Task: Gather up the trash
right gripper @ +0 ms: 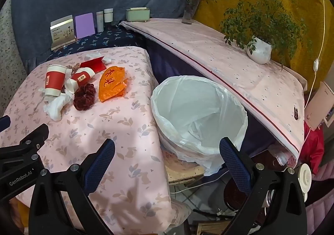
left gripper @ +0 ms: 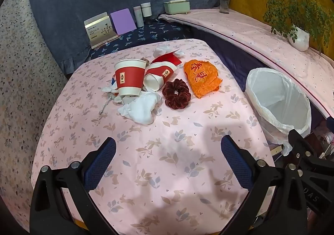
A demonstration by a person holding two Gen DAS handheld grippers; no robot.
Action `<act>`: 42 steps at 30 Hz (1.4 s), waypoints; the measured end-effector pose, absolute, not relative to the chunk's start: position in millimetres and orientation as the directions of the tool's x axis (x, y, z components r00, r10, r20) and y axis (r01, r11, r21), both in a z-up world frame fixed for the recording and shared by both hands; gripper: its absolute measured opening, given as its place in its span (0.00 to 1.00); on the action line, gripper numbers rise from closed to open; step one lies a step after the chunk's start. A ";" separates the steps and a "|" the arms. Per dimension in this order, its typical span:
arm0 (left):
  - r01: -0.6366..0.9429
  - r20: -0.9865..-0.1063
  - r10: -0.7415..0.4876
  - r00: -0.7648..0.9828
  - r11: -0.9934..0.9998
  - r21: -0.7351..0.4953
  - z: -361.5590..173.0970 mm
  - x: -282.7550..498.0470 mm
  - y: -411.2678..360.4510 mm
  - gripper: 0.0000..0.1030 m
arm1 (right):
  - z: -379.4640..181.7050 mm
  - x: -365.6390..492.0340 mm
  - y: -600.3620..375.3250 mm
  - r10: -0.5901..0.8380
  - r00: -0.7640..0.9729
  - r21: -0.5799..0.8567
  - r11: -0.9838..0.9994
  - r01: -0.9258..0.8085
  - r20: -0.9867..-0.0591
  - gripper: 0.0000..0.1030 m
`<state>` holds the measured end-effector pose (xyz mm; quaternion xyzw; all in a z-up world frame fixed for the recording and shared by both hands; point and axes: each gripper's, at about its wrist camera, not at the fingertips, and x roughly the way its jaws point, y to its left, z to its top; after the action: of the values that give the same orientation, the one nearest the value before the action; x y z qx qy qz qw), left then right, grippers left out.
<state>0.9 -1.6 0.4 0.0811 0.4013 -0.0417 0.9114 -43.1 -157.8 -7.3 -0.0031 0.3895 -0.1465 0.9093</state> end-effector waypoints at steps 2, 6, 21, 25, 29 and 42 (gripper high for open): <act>0.142 -0.739 -0.013 0.673 0.984 0.111 0.2 0.2 0.5 0.93 | -7.5 -42.8 -156.5 -0.270 0.654 -0.122 0.957 0.263 -0.707 0.93; 0.143 -0.739 -0.014 0.674 0.983 0.112 0.9 0.6 0.4 0.93 | -7.3 -42.9 -157.8 -0.269 0.653 -0.121 0.957 0.264 -0.708 0.93; 0.143 -0.739 -0.014 0.673 0.983 0.112 -0.2 0.4 0.0 0.93 | -9.8 -42.1 -156.3 -0.274 0.650 -0.124 0.955 0.268 -0.708 0.93; 0.141 -0.737 -0.013 0.675 0.984 0.112 0.5 0.5 0.3 0.93 | -9.5 -41.9 -156.3 -0.274 0.650 -0.124 0.955 0.268 -0.708 0.93; 0.140 -0.738 -0.012 0.675 0.984 0.111 -0.4 0.6 -0.1 0.93 | -10.4 -41.8 -155.9 -0.275 0.650 -0.128 0.956 0.266 -0.709 0.93; 0.138 -0.741 -0.013 0.671 0.985 0.108 0.2 2.6 -1.0 0.93 | -11.1 -41.9 -155.8 -0.275 0.649 -0.129 0.956 0.264 -0.709 0.93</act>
<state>2.6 -1.0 0.2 0.0777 0.4033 -0.0414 0.9108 -41.9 -155.8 -11.1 -0.0072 0.3917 -0.1485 0.9080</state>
